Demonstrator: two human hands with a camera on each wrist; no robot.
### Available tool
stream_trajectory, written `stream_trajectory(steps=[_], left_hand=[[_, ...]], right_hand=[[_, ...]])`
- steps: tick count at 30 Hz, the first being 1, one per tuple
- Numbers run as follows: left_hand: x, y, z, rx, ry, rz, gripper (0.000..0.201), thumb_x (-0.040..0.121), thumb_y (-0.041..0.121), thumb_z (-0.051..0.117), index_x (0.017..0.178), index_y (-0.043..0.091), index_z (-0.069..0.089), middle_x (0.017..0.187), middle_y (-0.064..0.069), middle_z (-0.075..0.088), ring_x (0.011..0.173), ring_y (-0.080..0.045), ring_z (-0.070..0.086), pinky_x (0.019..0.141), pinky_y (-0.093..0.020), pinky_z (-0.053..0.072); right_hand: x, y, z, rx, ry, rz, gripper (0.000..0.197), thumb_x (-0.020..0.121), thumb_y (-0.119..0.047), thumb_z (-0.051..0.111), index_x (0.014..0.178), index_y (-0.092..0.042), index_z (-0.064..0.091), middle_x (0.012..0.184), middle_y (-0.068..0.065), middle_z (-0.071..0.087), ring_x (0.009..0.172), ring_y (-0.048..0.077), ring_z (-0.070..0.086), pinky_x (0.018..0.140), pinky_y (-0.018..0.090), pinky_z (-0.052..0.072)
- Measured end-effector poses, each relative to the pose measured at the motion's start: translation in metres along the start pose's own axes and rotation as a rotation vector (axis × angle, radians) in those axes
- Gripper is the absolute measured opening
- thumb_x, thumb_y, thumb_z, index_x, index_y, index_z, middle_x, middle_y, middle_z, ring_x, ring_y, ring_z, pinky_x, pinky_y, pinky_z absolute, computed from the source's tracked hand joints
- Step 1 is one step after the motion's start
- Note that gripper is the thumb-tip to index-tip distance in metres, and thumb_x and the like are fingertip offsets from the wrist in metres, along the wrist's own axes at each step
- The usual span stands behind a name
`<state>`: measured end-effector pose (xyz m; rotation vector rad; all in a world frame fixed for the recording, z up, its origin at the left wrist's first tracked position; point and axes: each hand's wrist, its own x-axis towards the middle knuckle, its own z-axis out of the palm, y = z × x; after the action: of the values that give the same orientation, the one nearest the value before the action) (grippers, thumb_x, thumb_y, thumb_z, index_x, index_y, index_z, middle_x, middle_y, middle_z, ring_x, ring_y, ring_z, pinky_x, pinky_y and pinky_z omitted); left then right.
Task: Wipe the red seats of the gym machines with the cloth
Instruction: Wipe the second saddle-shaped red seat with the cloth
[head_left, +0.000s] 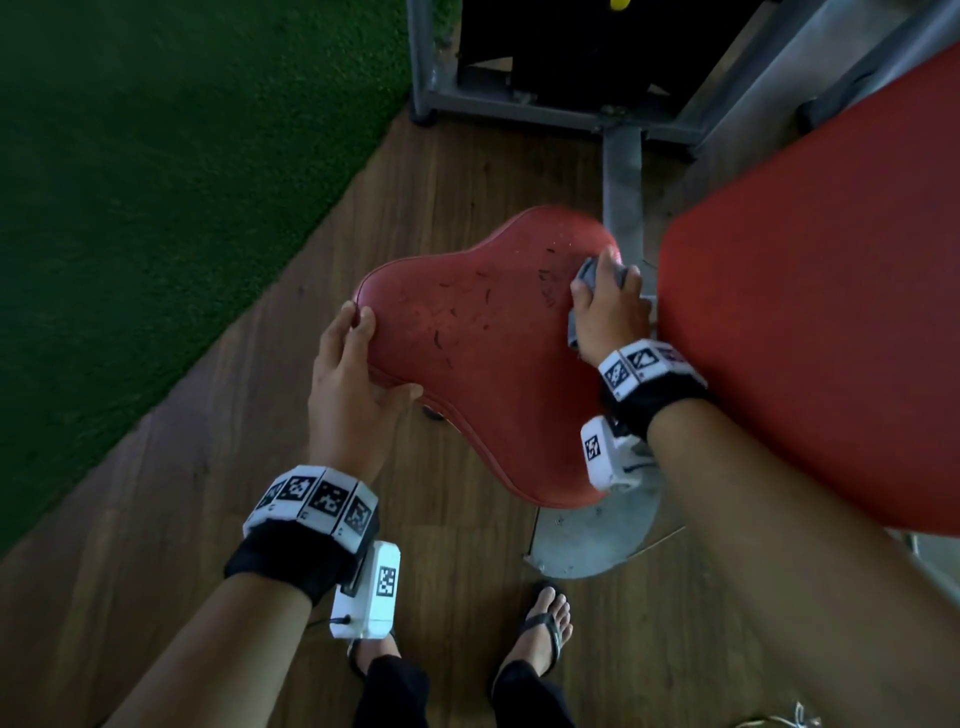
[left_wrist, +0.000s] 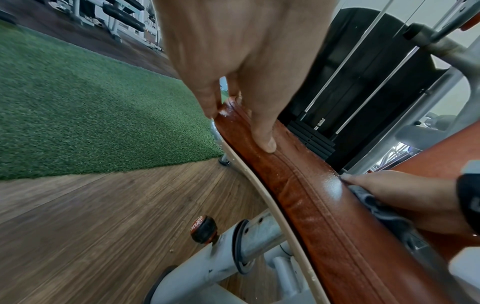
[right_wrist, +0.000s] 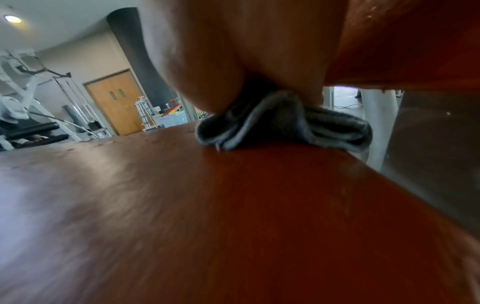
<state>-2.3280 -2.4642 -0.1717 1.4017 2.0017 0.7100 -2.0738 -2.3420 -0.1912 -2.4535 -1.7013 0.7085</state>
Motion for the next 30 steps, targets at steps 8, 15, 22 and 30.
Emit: stream_trajectory(steps=[8, 15, 22, 30], left_hand=[[-0.001, 0.003, 0.0, -0.018, 0.009, -0.021, 0.095, 0.068, 0.015, 0.087, 0.149, 0.021, 0.037, 0.155, 0.012, 0.026, 0.141, -0.009, 0.031, 0.114, -0.037, 0.036], [-0.001, 0.006, 0.0, 0.007, 0.013, -0.023, 0.094, 0.067, 0.016, 0.087, 0.148, 0.021, 0.039, 0.155, 0.011, 0.028, 0.14, -0.012, 0.034, 0.113, -0.039, 0.037], [0.001, 0.001, 0.0, 0.03, -0.027, -0.022, 0.095, 0.068, 0.02, 0.087, 0.148, 0.025, 0.035, 0.154, 0.015, 0.024, 0.121, -0.028, 0.057, 0.106, -0.045, 0.044], [0.001, 0.003, 0.001, 0.019, -0.017, -0.033, 0.095, 0.069, 0.019, 0.086, 0.149, 0.024, 0.035, 0.154, 0.015, 0.024, 0.133, -0.019, 0.045, 0.108, -0.043, 0.042]], right_hand=[[-0.026, 0.016, -0.002, 0.127, 0.04, 0.068, 0.057, 0.1, -0.042, 0.035, 0.153, -0.028, 0.017, 0.143, 0.02, 0.036, 0.129, 0.038, 0.04, 0.105, 0.043, 0.033], [-0.026, 0.017, 0.003, 0.143, 0.079, 0.114, 0.057, 0.1, -0.039, 0.038, 0.152, -0.026, 0.021, 0.138, 0.023, 0.044, 0.126, 0.039, 0.044, 0.102, 0.044, 0.036], [-0.011, 0.015, 0.001, 0.234, 0.061, 0.153, 0.058, 0.1, -0.038, 0.037, 0.152, -0.019, 0.022, 0.139, 0.023, 0.046, 0.127, 0.038, 0.045, 0.104, 0.042, 0.035], [-0.024, 0.016, 0.005, 0.178, 0.083, 0.164, 0.055, 0.1, -0.038, 0.037, 0.151, -0.02, 0.024, 0.137, 0.024, 0.046, 0.124, 0.04, 0.047, 0.1, 0.043, 0.037]])
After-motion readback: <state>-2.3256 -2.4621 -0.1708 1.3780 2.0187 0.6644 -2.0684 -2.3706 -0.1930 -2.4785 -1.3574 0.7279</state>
